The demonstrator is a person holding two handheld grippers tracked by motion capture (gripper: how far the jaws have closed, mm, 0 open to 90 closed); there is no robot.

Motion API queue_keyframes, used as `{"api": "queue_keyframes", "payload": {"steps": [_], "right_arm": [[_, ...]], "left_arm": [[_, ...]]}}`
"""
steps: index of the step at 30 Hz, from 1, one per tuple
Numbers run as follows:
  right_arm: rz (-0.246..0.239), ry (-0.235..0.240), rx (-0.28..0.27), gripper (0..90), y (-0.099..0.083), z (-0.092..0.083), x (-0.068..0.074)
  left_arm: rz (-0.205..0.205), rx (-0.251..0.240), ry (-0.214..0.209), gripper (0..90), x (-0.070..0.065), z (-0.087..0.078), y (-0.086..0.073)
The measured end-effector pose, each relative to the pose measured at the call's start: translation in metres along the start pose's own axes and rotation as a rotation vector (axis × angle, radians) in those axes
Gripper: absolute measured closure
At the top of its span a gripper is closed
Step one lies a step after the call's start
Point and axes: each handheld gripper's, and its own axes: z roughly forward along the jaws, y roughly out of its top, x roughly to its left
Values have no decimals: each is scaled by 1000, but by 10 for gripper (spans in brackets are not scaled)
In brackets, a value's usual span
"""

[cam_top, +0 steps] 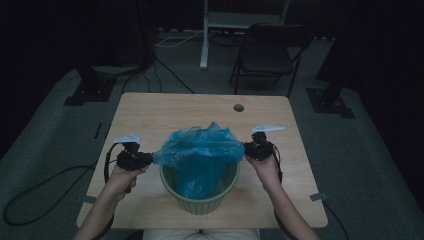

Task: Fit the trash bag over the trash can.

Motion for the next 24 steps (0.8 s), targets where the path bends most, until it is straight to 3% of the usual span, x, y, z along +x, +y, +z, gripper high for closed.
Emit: {"api": "queue_keyframes", "payload": {"steps": [5, 9, 16, 24], "right_arm": [[12, 9, 10, 900, -5, 1, -2], [16, 10, -3, 798, -2, -5, -2], [44, -31, -96, 634, 11, -40, -11], [72, -50, -190, 599, 14, -80, -18]], "left_arm": [[-19, -24, -32, 900, 0, -1, -5], [0, -41, -31, 900, -6, -5, -1], [9, -66, -27, 900, -8, -10, 3], [0, -102, -56, 900, -9, -17, 4]]}}
